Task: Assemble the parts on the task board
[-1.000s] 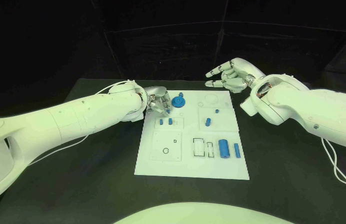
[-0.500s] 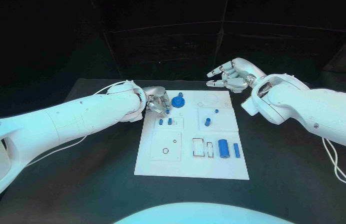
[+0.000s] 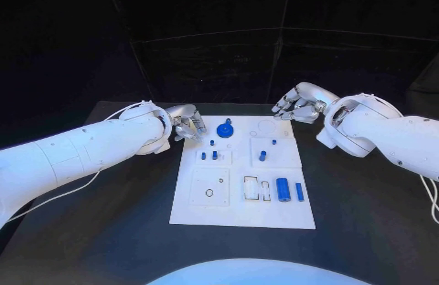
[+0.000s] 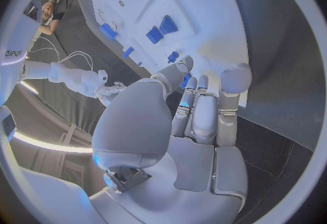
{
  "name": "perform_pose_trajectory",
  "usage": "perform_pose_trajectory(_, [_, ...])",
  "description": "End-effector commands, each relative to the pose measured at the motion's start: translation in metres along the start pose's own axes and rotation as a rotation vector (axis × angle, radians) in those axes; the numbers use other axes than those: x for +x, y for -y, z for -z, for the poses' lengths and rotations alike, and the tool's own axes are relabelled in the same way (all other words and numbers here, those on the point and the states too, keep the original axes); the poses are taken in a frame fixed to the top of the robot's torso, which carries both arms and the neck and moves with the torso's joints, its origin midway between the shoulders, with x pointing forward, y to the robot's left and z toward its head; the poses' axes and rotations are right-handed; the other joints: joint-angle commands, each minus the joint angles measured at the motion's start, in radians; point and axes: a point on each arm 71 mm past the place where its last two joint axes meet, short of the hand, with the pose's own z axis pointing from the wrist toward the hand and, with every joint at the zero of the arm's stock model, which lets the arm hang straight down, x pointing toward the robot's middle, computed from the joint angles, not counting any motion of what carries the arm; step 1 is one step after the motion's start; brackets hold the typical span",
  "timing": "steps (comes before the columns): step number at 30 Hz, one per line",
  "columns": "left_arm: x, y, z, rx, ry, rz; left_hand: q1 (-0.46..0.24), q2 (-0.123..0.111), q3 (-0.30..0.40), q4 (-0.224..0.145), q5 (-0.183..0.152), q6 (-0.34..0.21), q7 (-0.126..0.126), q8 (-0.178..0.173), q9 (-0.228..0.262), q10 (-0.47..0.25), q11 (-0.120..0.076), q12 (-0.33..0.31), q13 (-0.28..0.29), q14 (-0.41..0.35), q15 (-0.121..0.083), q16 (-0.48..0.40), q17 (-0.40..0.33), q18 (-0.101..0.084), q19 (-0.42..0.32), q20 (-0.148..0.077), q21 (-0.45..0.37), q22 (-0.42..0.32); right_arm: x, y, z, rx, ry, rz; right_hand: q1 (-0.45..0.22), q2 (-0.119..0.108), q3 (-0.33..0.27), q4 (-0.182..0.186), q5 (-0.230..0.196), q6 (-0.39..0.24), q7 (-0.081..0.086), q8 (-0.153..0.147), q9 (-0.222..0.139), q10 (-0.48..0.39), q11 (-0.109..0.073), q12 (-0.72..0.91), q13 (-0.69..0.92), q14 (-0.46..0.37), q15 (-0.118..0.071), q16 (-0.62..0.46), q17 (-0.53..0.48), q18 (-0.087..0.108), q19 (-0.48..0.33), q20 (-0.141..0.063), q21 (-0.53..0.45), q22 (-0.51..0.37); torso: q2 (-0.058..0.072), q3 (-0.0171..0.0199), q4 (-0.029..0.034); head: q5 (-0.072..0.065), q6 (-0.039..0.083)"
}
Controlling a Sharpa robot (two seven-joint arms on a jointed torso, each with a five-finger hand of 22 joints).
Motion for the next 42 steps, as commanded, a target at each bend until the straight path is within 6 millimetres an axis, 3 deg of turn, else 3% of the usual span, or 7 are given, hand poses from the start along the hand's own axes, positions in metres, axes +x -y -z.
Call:
perform_pose_trajectory(1, [-0.015,0.002,0.004,0.101,0.124,0.251,-0.009,0.019,-0.001,0.009,-0.001,0.012,-0.001,0.007,0.000,0.019,-0.003,0.014,0.002,-0.007,0.007,-0.015,-0.026,0.014,-0.018,0.001,-0.033,-0.034,0.007,0.003,0.001,-0.003,-0.063,0.226,-0.002,-0.016,0.019,-0.008,-0.013,0.011,-0.008,-0.001,-0.003,0.015,-0.004,-0.040,-0.045,0.016,0.000,-0.010,-0.007,0.011,0.005,0.002,-0.005,0.000,0.001,0.0018,-0.0028,-0.008,0.003])
perform_pose_trajectory(3, [-0.019,0.002,0.007,0.136,0.156,0.373,-0.024,0.036,0.003,0.024,0.000,0.013,0.000,0.006,-0.001,0.034,-0.004,0.026,0.003,-0.029,0.007,-0.045,-0.083,0.025,-0.046,0.002,-0.087,-0.090,0.010,0.005,0.001,0.000,-0.067,0.278,-0.014,-0.027,0.040,-0.012,-0.019,0.017,-0.011,-0.012,-0.005,0.029,-0.003,-0.075,-0.092,0.018,-0.001,-0.015,-0.010,0.011,0.006,0.003,-0.009,-0.004,0.000,0.0025,-0.0030,-0.019,0.005])
perform_pose_trajectory(5, [-0.022,0.003,0.010,0.174,0.185,0.510,-0.031,0.042,0.008,0.030,0.001,0.004,0.007,0.000,-0.003,0.022,0.001,0.030,-0.002,-0.126,0.011,-0.169,-0.301,0.042,-0.125,0.006,-0.202,-0.196,0.013,0.007,0.002,0.003,-0.071,0.323,-0.018,-0.034,0.047,-0.015,-0.023,0.018,-0.011,-0.017,-0.005,0.026,-0.001,-0.090,-0.110,0.019,0.002,-0.016,-0.011,0.010,0.006,0.004,-0.010,-0.005,0.001,0.0017,-0.0001,-0.034,0.007])
perform_pose_trajectory(9, [-0.028,0.005,0.016,0.238,0.240,0.761,-0.051,0.046,0.000,0.047,0.000,0.001,0.011,-0.002,-0.003,0.012,0.007,0.044,-0.002,-0.245,0.019,-0.296,-0.498,0.042,-0.188,0.015,-0.252,-0.221,0.021,0.012,0.004,0.013,-0.087,0.387,-0.024,-0.044,0.057,-0.019,-0.031,0.015,-0.010,-0.026,-0.005,0.025,0.003,-0.108,-0.136,0.022,0.004,-0.013,-0.003,0.011,0.005,0.006,-0.013,-0.009,0.000,-0.0007,0.0011,-0.054,0.011])
perform_pose_trajectory(17, [-0.033,0.007,0.026,0.309,0.309,1.014,-0.056,0.056,-0.010,0.056,0.000,0.010,0.011,0.005,-0.001,0.014,0.008,0.067,0.000,-0.315,0.024,-0.338,-0.534,0.043,-0.245,0.021,-0.301,-0.247,0.037,0.017,0.005,0.012,-0.101,0.445,-0.036,-0.062,0.076,-0.026,-0.036,0.003,0.000,-0.046,-0.006,0.011,0.015,-0.140,-0.183,0.023,0.012,-0.014,-0.002,0.012,0.001,0.013,-0.020,-0.019,0.001,0.0003,-0.0003,-0.066,0.015])
perform_pose_trajectory(33, [-0.033,0.012,0.030,0.349,0.341,1.097,-0.062,0.054,-0.022,0.060,0.002,-0.002,0.017,0.003,-0.003,-0.009,0.013,0.073,-0.002,-0.324,0.028,-0.340,-0.548,0.043,-0.250,0.025,-0.313,-0.256,0.063,0.012,-0.003,-0.024,-0.155,0.443,-0.028,-0.060,0.122,-0.047,-0.045,-0.009,0.010,-0.056,-0.005,0.014,0.023,-0.159,-0.237,0.022,0.020,-0.019,-0.008,0.012,0.005,0.020,-0.018,-0.016,0.001,0.0003,-0.0006,-0.065,0.015])
perform_pose_trajectory(42, [-0.033,0.011,0.030,0.346,0.338,1.103,-0.062,0.056,-0.023,0.060,0.002,-0.003,0.019,0.003,-0.003,-0.012,0.014,0.074,-0.002,-0.325,0.029,-0.340,-0.550,0.043,-0.251,0.025,-0.314,-0.257,0.070,0.010,-0.006,-0.027,-0.178,0.441,-0.022,-0.049,0.203,-0.068,-0.108,0.005,0.015,-0.052,-0.004,0.042,0.024,-0.161,-0.276,0.023,0.020,-0.021,-0.008,0.010,0.011,0.022,-0.012,-0.007,0.000,0.0005,0.0003,-0.065,0.013])
